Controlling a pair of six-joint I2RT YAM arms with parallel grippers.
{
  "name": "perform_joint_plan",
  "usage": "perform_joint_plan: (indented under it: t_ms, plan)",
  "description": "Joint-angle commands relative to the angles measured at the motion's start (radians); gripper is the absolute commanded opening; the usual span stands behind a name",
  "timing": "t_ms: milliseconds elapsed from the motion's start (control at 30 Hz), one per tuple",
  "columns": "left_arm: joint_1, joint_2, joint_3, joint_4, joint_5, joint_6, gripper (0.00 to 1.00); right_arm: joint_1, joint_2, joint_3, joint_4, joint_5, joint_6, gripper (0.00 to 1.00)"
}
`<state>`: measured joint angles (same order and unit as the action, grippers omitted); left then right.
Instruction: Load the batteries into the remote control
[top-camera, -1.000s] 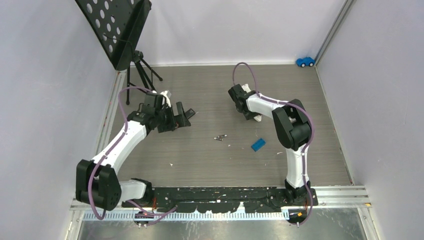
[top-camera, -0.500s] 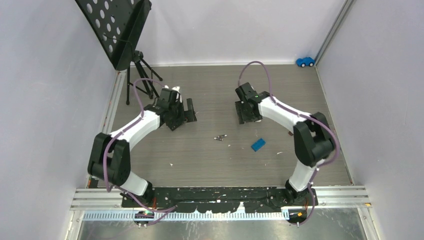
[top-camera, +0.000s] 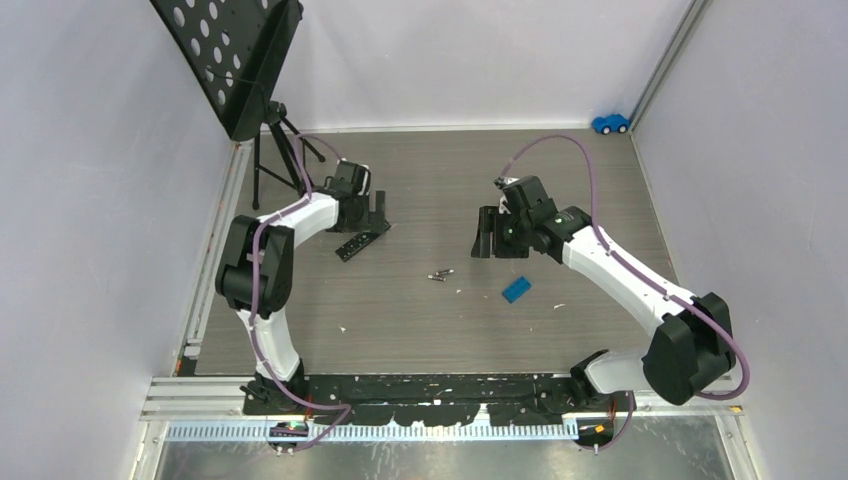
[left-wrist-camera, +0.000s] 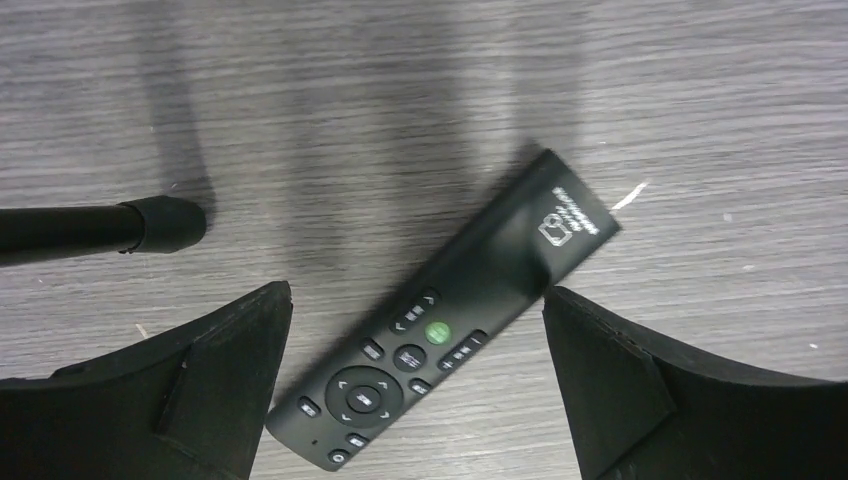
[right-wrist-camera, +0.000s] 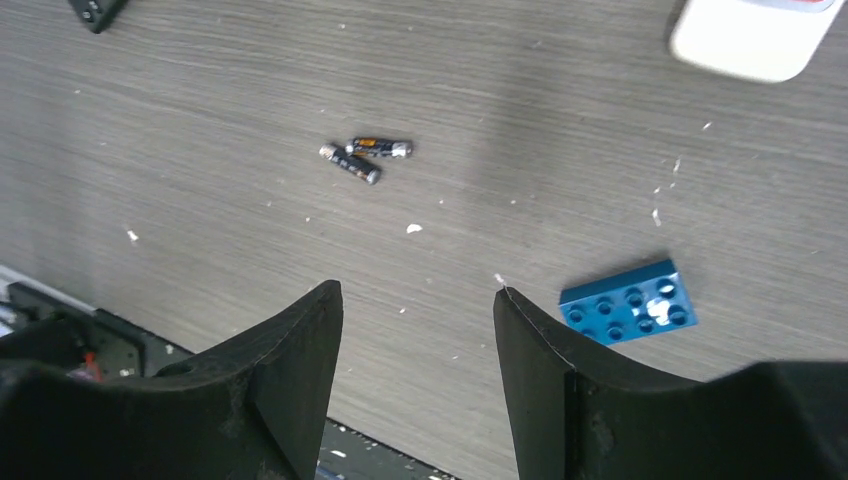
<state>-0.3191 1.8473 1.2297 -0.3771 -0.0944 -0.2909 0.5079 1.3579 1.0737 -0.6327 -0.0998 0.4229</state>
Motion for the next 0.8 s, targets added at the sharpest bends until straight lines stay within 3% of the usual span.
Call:
perform_joint_plan:
  t_ms: [0, 67, 133, 233, 633, 767]
  plan:
    - [0.04, 0.032, 0.038, -0.044, 0.063, 0.012, 0.99, 0.004, -0.061, -0.043, 0.055, -0.081, 0.086, 0.63]
    - [0.043, 0.042, 0.045, -0.055, 0.135, -0.01, 0.97, 0.003, -0.069, -0.056, 0.066, -0.093, 0.096, 0.63]
    - [0.041, 0.043, 0.034, -0.055, 0.179, -0.034, 0.88, 0.003, -0.063, -0.058, 0.059, -0.093, 0.102, 0.63]
    - [0.017, 0.044, 0.007, -0.087, 0.091, -0.094, 0.79, 0.003, -0.054, -0.063, 0.047, -0.082, 0.109, 0.63]
    - [-0.104, 0.018, -0.083, -0.101, 0.055, -0.121, 0.76, 0.003, -0.052, -0.092, 0.077, -0.094, 0.157, 0.63]
    - [-0.112, 0.043, -0.071, -0.131, -0.002, -0.136, 0.54, 0.004, -0.044, -0.102, 0.091, -0.101, 0.178, 0.63]
